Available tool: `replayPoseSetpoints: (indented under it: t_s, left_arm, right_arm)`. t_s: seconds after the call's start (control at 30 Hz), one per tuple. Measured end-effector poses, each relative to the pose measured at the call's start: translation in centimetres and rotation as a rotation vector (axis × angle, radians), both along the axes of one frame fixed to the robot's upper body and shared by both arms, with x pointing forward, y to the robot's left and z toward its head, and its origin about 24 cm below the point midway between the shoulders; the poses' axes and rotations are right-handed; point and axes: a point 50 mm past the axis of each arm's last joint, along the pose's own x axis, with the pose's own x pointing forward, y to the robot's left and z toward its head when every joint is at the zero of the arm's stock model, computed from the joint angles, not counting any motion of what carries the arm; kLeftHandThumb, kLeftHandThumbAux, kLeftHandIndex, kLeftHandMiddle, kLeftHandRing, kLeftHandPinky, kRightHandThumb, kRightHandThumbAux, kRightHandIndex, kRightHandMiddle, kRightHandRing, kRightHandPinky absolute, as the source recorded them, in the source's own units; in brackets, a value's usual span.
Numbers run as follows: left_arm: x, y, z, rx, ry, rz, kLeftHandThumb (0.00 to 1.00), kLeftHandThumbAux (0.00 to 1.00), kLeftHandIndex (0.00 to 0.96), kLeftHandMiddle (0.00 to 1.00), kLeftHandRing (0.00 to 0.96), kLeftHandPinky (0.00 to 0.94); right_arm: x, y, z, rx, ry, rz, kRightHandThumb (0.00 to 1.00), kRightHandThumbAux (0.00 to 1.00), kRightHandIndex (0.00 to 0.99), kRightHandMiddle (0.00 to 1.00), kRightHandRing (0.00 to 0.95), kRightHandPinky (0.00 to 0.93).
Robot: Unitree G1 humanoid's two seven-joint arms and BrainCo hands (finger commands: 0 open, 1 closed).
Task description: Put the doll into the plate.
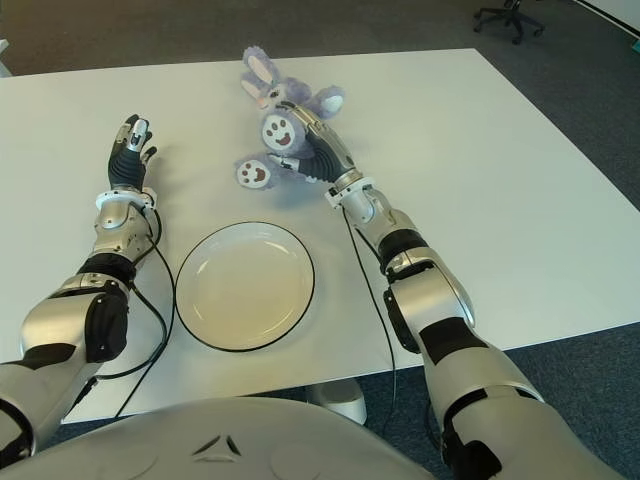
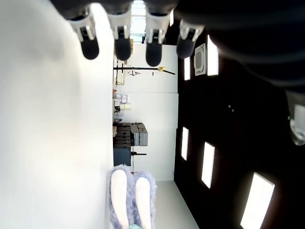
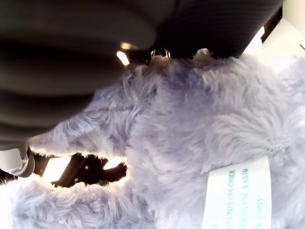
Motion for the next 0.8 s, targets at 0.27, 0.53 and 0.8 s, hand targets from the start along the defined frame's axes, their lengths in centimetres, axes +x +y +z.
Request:
replayPoseSetpoints:
  t_s: [0.27, 0.53, 0.8]
  left_arm:
    - [0.0, -0.01, 0.0, 0.001, 0.0, -0.001, 0.0, 0.379, 0.0, 0.105, 0.036, 0.0]
    - [0.01, -0.02, 0.0, 0.001, 0.0, -0.001, 0.0, 0.376, 0.0, 0.099, 0.033, 0.0]
    - [0.01, -0.02, 0.01, 0.003, 0.001, -0.002, 0.0, 0.365, 0.0, 0.098, 0.03, 0.0]
  right_arm:
    - [0.05, 0.3, 0.11, 0.065, -0.031, -0.054, 0.418, 0.383, 0.121, 0.161, 0.141, 0.172]
    - [0.35, 0.38, -0.01, 0.078, -0.028, -0.115, 0.448, 0.368, 0.177, 0.223, 0.191, 0.193]
    - [0.62, 0.55, 0.31, 0.09, -0.026, -0.133, 0.542, 0.432, 0.343, 0.454, 0.479, 0.49]
